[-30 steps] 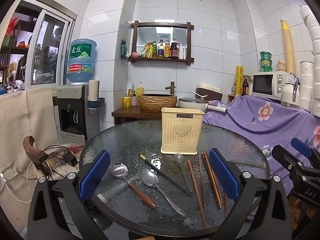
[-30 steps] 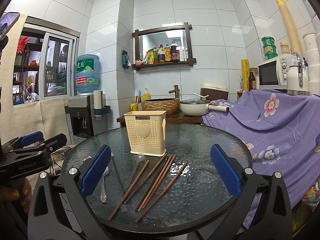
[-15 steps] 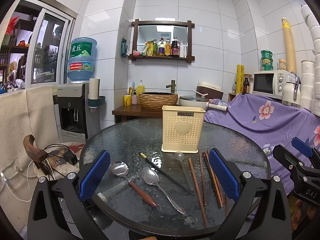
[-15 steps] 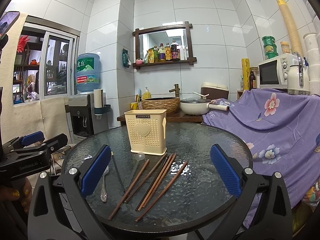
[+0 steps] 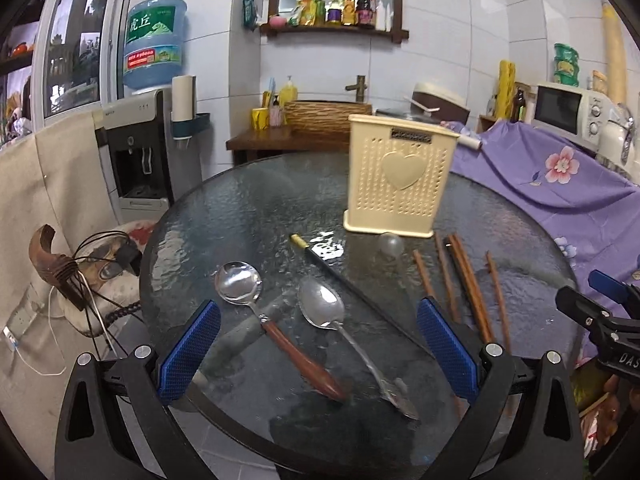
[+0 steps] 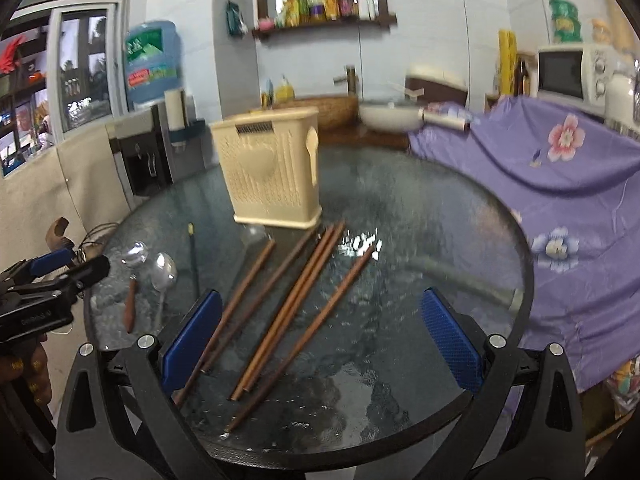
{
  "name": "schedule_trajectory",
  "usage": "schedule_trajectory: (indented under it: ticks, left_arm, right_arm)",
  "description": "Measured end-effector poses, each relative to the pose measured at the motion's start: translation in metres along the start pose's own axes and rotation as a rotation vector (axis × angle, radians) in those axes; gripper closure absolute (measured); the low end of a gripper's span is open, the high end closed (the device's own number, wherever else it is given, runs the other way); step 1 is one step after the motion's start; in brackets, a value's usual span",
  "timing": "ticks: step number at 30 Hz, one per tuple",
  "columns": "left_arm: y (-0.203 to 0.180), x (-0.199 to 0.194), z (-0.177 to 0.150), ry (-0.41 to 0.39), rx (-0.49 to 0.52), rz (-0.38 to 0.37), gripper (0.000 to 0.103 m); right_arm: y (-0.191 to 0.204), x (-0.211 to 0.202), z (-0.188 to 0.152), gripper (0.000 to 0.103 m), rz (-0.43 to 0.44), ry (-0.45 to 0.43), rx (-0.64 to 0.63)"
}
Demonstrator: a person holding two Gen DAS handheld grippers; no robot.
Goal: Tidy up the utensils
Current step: 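Grasp the metal spoon with the left tool while the right tool grasps a wooden chopstick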
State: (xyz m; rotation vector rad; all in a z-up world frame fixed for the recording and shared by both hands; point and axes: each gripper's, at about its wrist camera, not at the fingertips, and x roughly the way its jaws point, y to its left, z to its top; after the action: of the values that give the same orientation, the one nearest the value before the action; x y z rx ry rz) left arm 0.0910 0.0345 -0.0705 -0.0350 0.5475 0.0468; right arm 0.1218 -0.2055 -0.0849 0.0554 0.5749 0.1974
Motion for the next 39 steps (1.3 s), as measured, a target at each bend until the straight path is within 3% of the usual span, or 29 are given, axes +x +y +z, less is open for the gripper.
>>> schedule_trajectory:
  ticks: [7,16,18,25,31,39]
  left_arm:
    - [0.019,0.019,0.008,0.058,-0.007,0.073,0.006]
    - [0.044,0.052,0.011,0.149,-0.029,0.133,0.007]
    - [0.045,0.057,0.011,0.162,-0.027,0.133,0.010]
    - [0.046,0.073,0.017,0.182,-0.009,0.134,0.018]
    - [0.072,0.082,0.019,0.233,-0.087,0.147,0.019]
    - [0.064,0.104,0.023,0.288,-0.053,0.155,0.020]
  right_arm:
    - [-0.015,0.034,0.007,0.005,0.006,0.109,0.052]
    - [-0.022,0.075,0.025,0.005,-0.028,0.179,0.012]
    - [-0.025,0.085,0.030,0.009,-0.025,0.193,0.017]
    - [-0.037,0.116,0.041,0.039,-0.024,0.279,0.100]
    - [-0.030,0.133,0.043,0.061,-0.013,0.353,0.080]
    - [-0.019,0.143,0.044,0.073,-0.021,0.384,0.047]
